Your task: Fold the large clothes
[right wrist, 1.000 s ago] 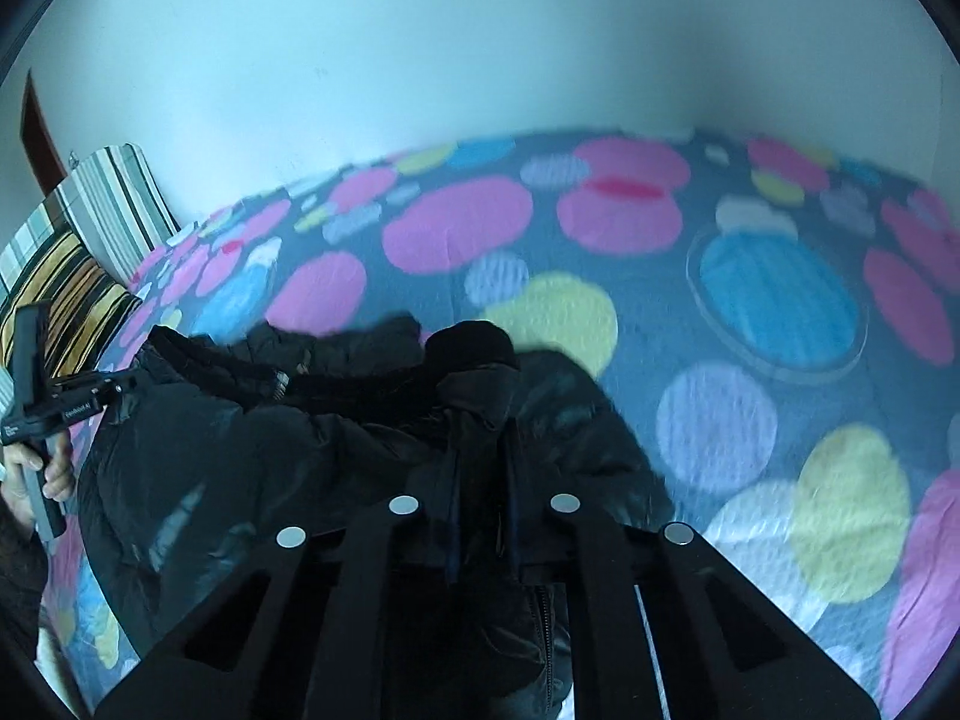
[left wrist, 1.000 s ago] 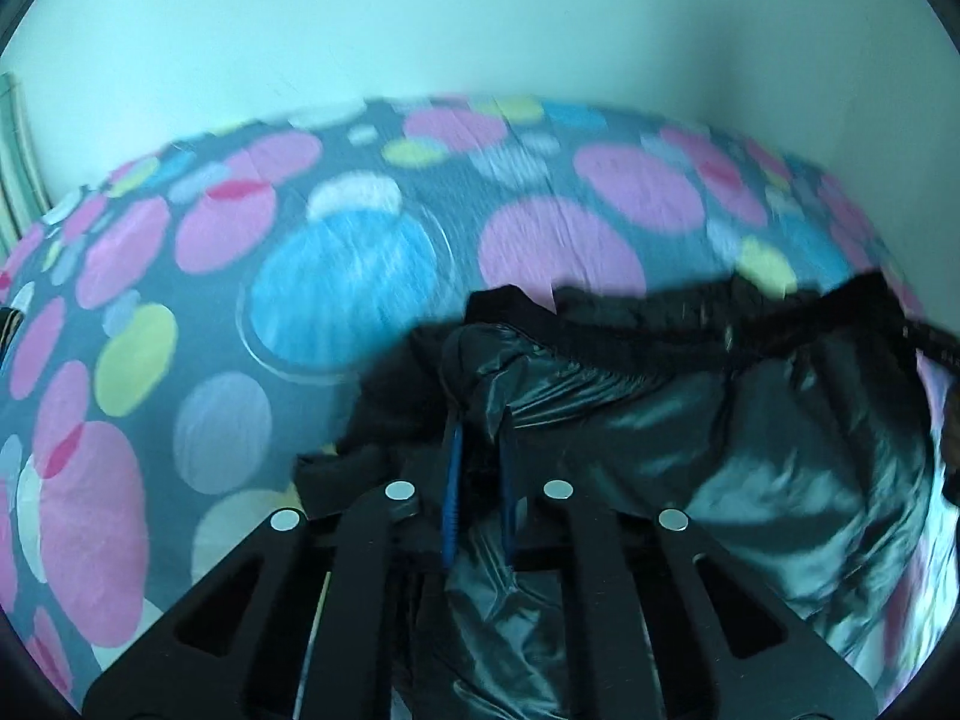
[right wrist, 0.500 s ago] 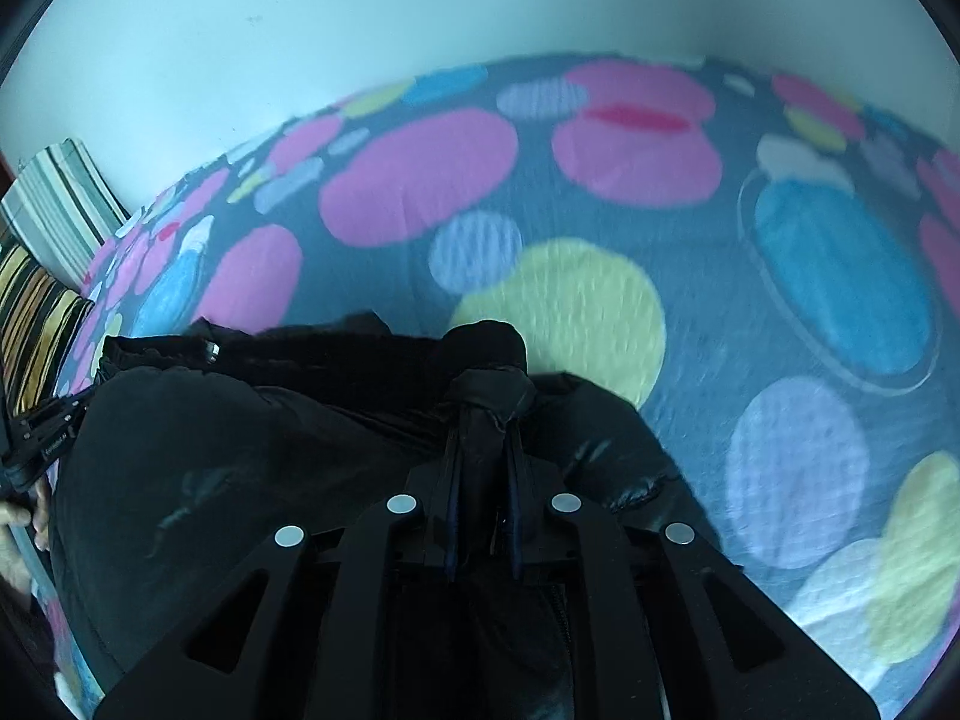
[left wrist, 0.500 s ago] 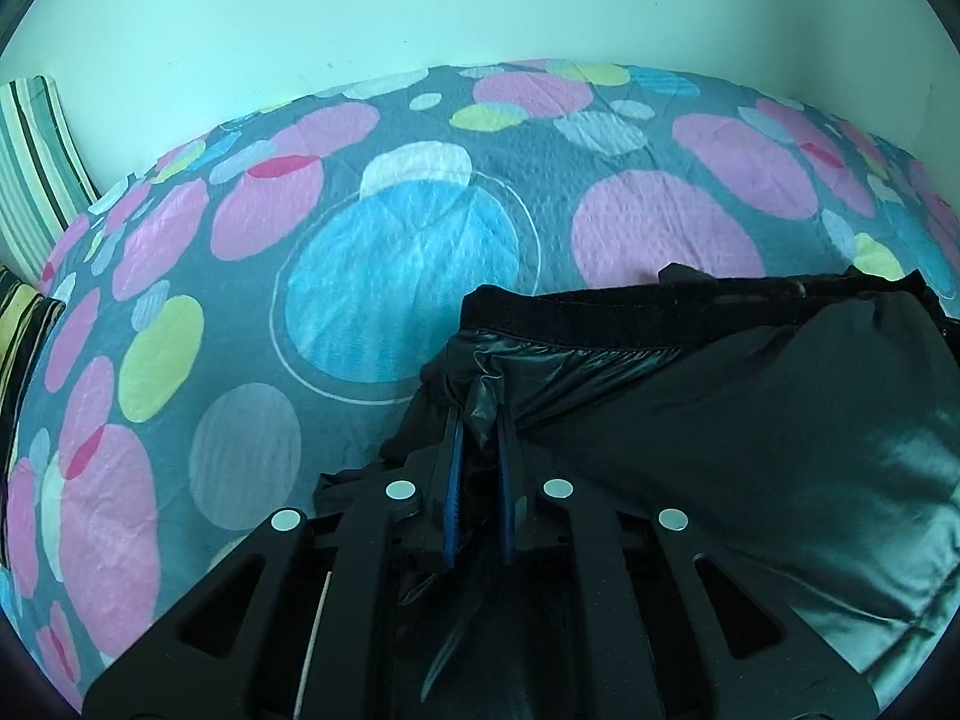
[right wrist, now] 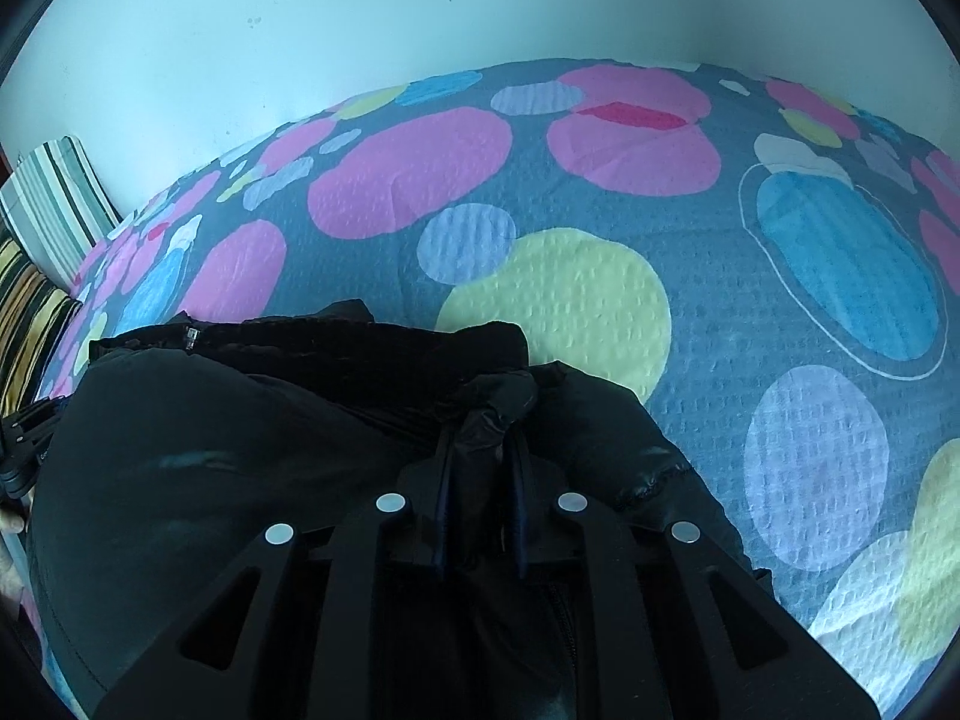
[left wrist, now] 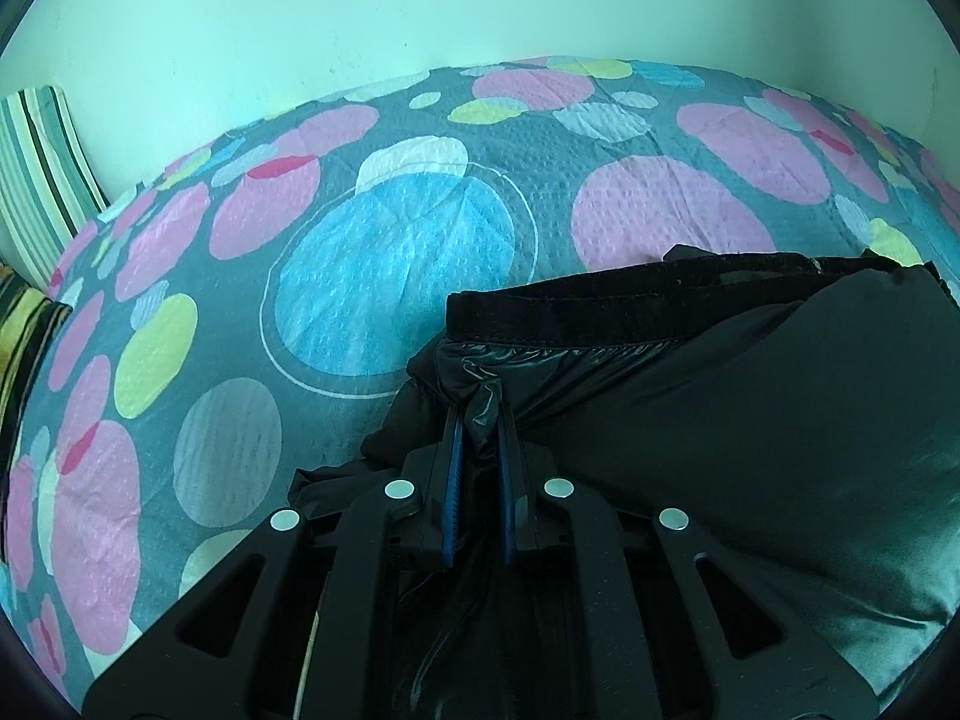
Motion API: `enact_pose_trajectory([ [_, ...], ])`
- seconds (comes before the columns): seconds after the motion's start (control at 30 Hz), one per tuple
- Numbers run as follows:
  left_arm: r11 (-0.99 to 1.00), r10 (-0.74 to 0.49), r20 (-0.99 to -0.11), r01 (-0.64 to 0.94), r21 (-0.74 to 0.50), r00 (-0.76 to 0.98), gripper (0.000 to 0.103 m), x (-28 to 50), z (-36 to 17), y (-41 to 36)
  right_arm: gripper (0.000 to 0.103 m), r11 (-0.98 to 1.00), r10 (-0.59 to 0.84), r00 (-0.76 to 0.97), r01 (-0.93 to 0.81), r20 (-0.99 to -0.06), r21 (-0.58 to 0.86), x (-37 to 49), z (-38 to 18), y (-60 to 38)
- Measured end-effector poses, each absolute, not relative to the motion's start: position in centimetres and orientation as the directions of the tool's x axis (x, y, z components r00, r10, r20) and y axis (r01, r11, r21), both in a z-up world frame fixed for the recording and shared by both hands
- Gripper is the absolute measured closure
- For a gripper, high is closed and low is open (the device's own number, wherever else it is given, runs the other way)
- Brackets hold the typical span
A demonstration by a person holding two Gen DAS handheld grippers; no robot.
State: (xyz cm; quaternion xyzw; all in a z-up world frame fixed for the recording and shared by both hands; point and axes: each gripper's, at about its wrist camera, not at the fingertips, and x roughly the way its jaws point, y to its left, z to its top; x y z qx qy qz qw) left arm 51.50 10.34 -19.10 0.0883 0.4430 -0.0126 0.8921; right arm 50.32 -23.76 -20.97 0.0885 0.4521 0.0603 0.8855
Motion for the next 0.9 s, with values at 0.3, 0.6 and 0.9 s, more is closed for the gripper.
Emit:
enact_pose_trajectory([
  [0.3, 1.000, -0.027, -0.759, 0.029, -0.011, 0.650, 0.025, 47.6, -15.0, 14.6, 0.036, 0.937, 0.282, 0.613, -0.010, -0.738, 0.350, 47.6, -17.4, -26.1],
  [0.6, 0.957, -0.257, -0.783, 0.038, -0.287, 0.567, 0.012, 42.4, -16.5, 18.8, 0.030, 0.918, 0.280, 0.596, 0.063, -0.752, 0.391, 39.5, -17.7, -29.5],
  [0.9, 0.909, -0.375, -0.747, 0.059, -0.413, 0.549, 0.011, 41.9, -17.3, 19.5, 0.026, 0.798, 0.438, 0.549, 0.128, -0.712, 0.589, 39.3, -21.2, -30.4],
])
